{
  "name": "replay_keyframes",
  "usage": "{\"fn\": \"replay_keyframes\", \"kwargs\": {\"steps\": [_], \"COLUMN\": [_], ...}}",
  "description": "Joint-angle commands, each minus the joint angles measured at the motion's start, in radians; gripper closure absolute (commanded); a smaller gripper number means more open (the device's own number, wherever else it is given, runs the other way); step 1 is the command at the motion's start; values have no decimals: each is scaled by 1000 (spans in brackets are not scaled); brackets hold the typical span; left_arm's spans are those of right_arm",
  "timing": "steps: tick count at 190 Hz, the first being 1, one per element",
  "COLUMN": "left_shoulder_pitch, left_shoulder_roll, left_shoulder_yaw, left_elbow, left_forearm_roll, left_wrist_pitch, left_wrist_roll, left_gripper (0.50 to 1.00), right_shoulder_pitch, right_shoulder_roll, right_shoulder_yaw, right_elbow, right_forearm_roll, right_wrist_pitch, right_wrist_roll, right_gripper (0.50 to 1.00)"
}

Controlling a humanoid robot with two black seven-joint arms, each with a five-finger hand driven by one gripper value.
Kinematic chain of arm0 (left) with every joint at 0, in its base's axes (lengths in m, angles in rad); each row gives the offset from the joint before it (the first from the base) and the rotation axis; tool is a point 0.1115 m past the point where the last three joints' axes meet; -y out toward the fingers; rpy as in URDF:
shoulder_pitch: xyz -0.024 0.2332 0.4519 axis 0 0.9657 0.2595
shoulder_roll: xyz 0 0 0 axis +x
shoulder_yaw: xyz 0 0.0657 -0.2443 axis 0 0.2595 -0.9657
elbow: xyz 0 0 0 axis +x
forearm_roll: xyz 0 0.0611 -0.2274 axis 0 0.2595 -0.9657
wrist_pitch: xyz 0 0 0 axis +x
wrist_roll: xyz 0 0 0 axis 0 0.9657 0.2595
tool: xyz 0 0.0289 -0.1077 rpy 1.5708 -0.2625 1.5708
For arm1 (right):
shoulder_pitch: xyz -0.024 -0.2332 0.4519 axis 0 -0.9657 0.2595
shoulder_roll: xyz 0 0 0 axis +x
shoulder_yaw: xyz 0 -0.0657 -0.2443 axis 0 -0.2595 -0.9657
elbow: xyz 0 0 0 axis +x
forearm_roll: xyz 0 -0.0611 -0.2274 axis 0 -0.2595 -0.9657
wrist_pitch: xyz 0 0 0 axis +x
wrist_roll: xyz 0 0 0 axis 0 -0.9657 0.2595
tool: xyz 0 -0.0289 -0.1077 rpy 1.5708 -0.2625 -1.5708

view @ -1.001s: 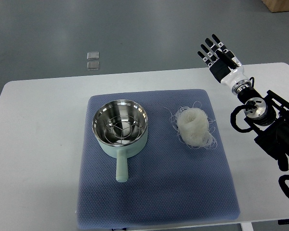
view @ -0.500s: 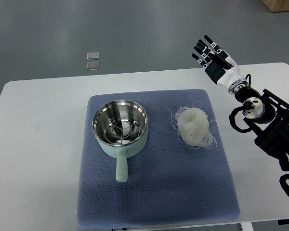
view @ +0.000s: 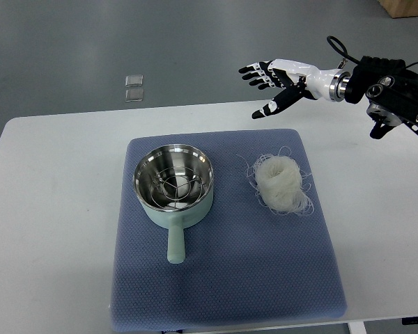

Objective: Put vermicelli into pot with right hand
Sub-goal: 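Swing the right hand over the white vermicelli bundle, fingers open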

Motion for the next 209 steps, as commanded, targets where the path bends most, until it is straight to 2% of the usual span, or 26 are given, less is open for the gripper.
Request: {"fn": "replay_keyframes", "kwargs": {"steps": [1,21,42,56,74,103,209], "left_shoulder_pitch": [0,0,0,0,0,0,2], "left_shoulder_roll": [0,0,0,0,0,0,0], "left_shoulder_yaw": [0,0,0,0,0,2,3], "left_elbow": [0,-2,-3,-8,-8,-8,-8], "left_forearm_roll": [0,0,0,0,0,0,0], "left_wrist_pitch": [0,0,0,0,0,0,0], "left_wrist_roll": [0,2,2,2,2,3,3], "left_gripper": [500,500,500,500,500,500,500], "right_shoulder_pitch": [152,265,284,284,276,244,112], "right_shoulder_roll": [-51,-94,-146,-157,-149,-141,-120], "right_shoulder_yaw": [-269,-383,-389,-394,-409,-443,-441], "right_elbow": [79,188,285,320,322,323,322], "right_forearm_roll": [-3,12,87,150,152,149,89], "right_wrist_pitch": [25,51,88,86,71,-18,-70], "right_wrist_roll": [-8,-29,-40,-65,-75,-89,-97], "right_gripper": [570,570,570,570,570,570,572]}}
